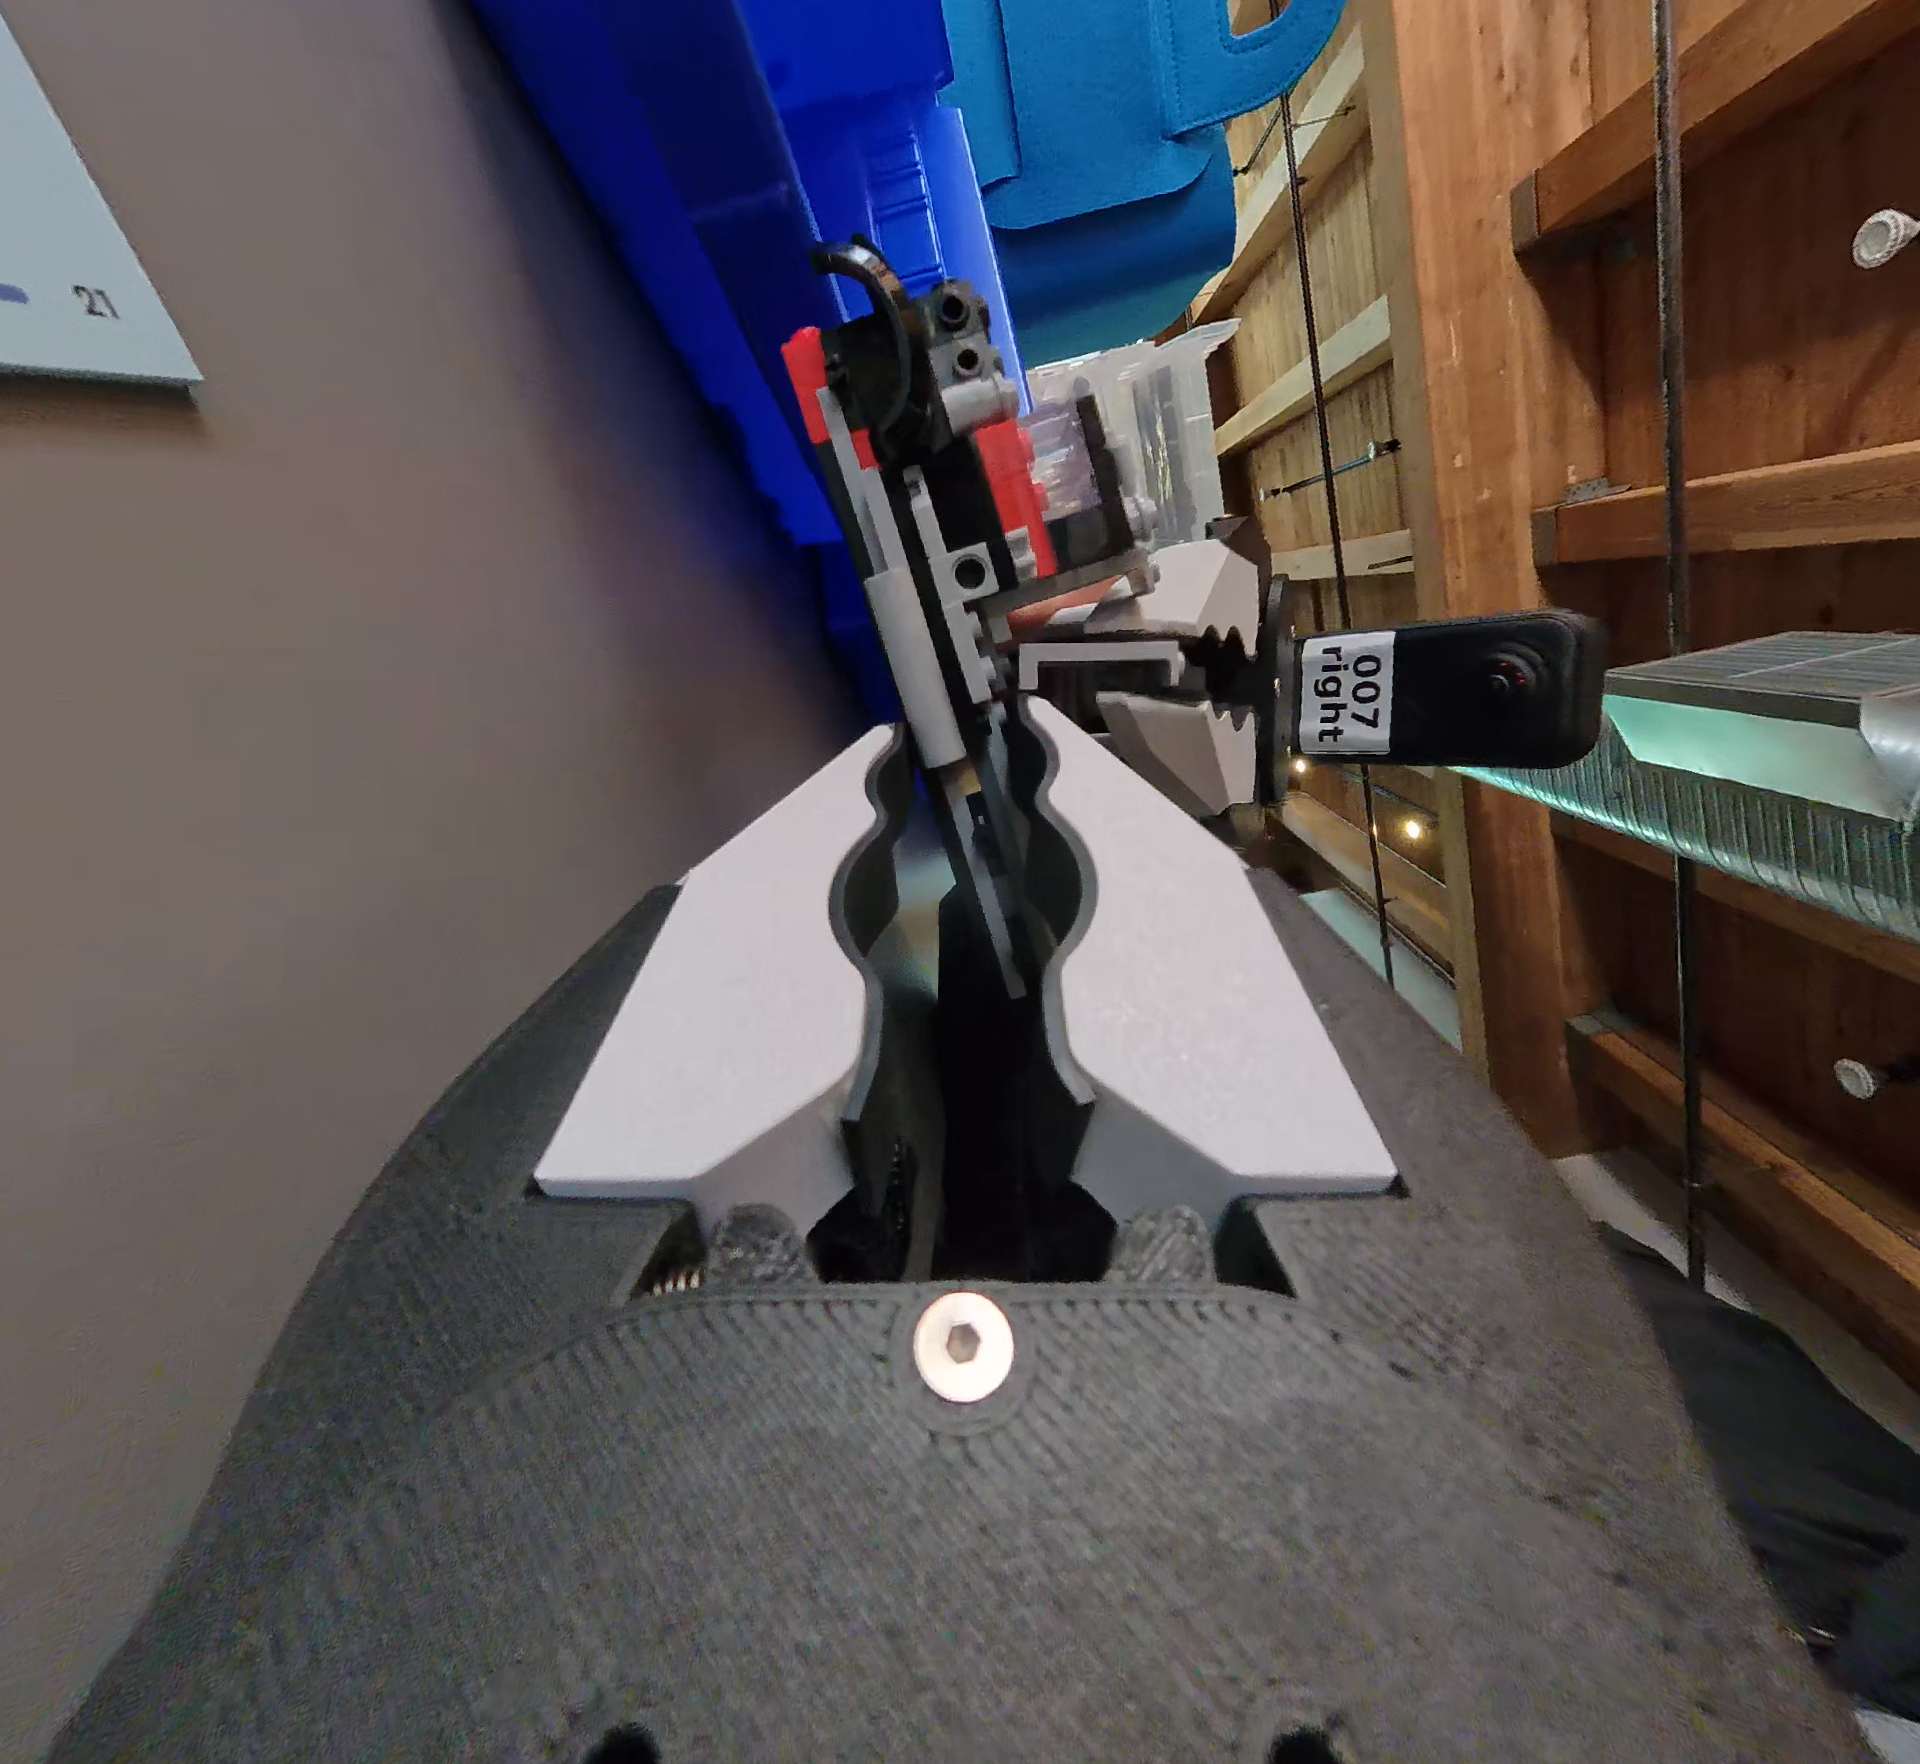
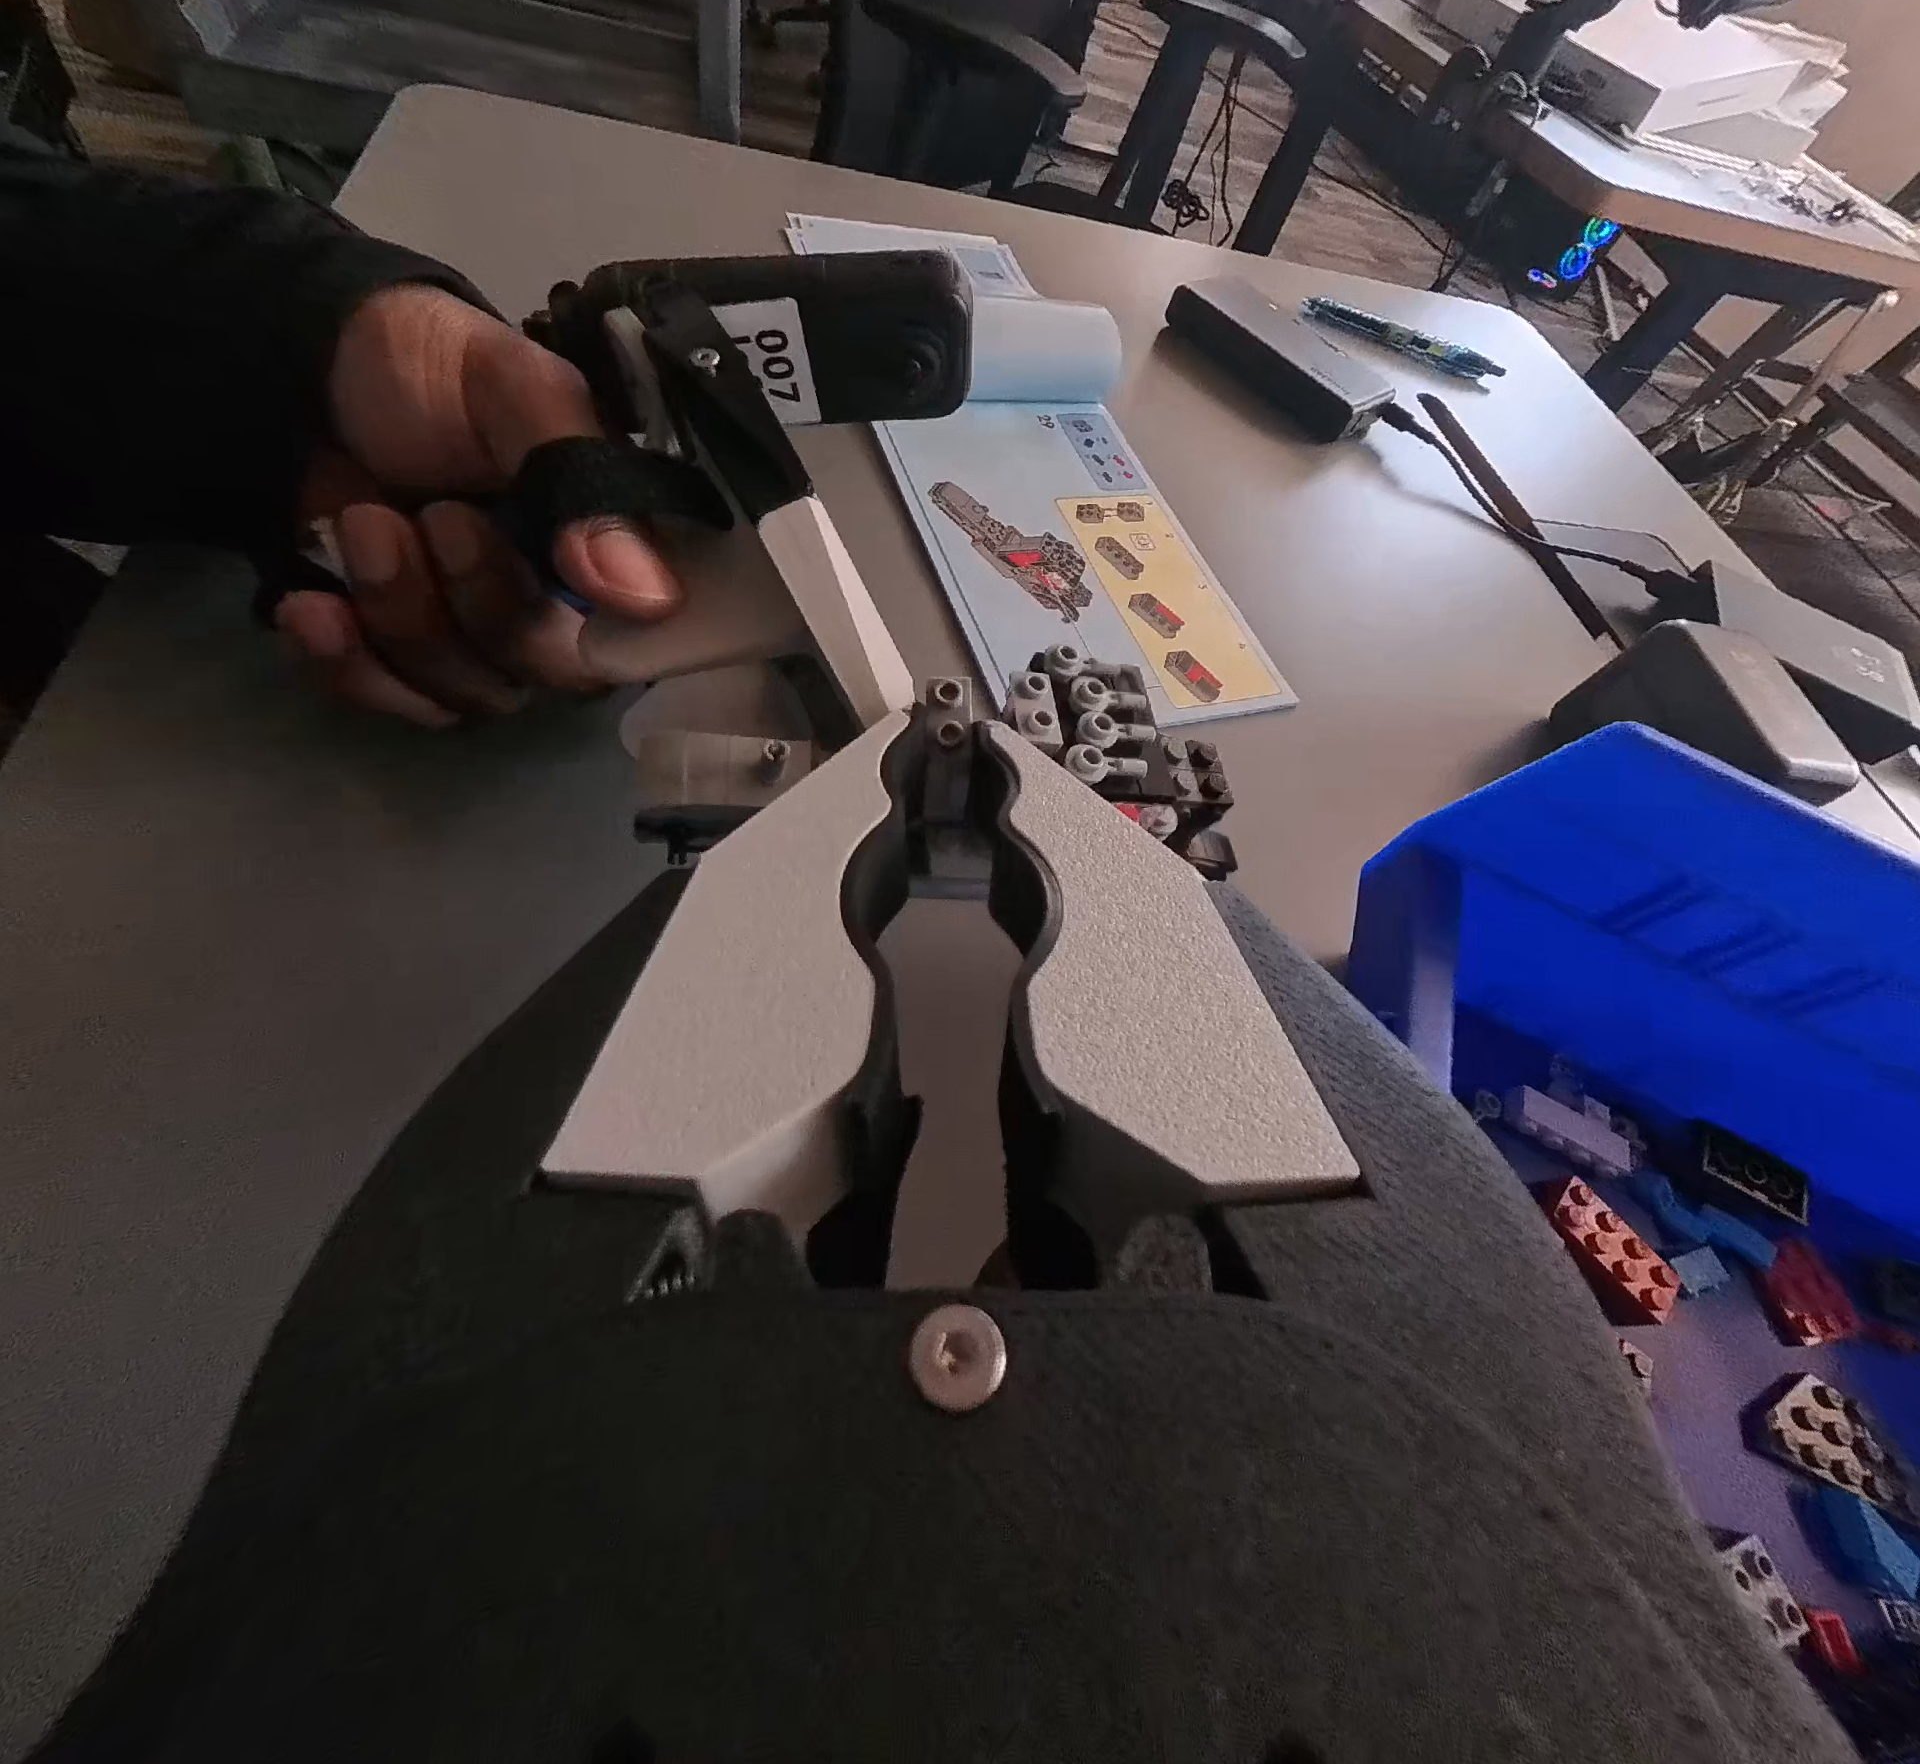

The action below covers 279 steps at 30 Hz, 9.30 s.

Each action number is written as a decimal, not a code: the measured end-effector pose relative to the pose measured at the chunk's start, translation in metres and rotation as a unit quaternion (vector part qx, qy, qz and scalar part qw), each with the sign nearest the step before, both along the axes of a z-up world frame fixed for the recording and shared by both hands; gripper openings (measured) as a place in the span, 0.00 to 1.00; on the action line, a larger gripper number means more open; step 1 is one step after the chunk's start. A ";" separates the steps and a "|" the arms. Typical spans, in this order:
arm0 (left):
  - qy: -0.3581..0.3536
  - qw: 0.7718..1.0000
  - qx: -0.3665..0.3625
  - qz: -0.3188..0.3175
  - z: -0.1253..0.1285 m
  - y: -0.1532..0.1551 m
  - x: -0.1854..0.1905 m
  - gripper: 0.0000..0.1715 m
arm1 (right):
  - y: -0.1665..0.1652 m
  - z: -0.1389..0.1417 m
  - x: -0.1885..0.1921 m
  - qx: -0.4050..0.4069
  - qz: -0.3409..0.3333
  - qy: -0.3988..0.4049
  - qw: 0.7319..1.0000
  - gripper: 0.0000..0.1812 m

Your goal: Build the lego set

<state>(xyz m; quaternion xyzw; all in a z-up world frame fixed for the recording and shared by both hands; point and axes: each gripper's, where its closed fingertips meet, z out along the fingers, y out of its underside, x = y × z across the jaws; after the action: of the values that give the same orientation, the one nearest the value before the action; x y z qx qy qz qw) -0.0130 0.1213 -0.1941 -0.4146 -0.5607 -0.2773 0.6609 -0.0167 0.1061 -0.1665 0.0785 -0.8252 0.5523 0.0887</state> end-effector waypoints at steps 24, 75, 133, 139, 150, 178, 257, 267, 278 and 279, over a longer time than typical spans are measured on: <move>0.050 0.998 -0.044 -0.014 0.005 0.005 0.005 0.10 | 0.003 0.001 0.001 0.006 -0.003 0.017 1.000 0.04; 0.044 0.998 -0.046 -0.002 0.003 0.002 0.002 0.11 | 0.010 -0.008 -0.014 0.089 -0.190 0.041 0.977 0.07; 0.068 0.996 -0.051 -0.011 0.008 0.006 0.005 0.11 | 0.014 -0.010 -0.018 0.018 -0.197 -0.187 0.962 0.18; 0.072 0.996 -0.047 -0.008 0.009 0.005 0.004 0.11 | 0.016 -0.010 -0.019 0.002 -0.199 -0.209 0.958 0.18; 0.082 0.996 -0.045 -0.004 0.013 0.005 0.005 0.11 | 0.016 -0.009 -0.018 -0.018 -0.199 -0.224 0.954 0.16; 0.066 0.996 0.049 0.019 0.025 -0.012 -0.005 0.11 | 0.013 0.006 -0.016 -0.169 -0.197 -0.438 0.861 0.26; 0.080 0.985 0.150 0.006 0.043 -0.018 -0.002 0.14 | -0.012 0.008 0.007 -0.152 -0.230 -0.267 0.923 0.11; 0.150 0.985 0.084 0.007 0.050 -0.011 0.003 0.13 | -0.007 0.017 0.015 -0.161 -0.172 -0.279 0.931 0.14; 0.148 0.986 0.069 0.011 0.047 -0.010 0.002 0.12 | -0.005 0.017 0.014 -0.173 -0.152 -0.317 0.920 0.15; 0.146 0.987 0.072 0.010 0.047 -0.010 0.001 0.12 | -0.005 0.017 0.014 -0.172 -0.152 -0.316 0.921 0.15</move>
<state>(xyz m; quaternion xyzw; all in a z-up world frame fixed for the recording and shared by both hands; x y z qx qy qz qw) -0.0115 0.1116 -0.1473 -0.3964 -0.4412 -0.2470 0.7663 -0.0032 0.1013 -0.1494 -0.2426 -0.7044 0.6621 -0.0816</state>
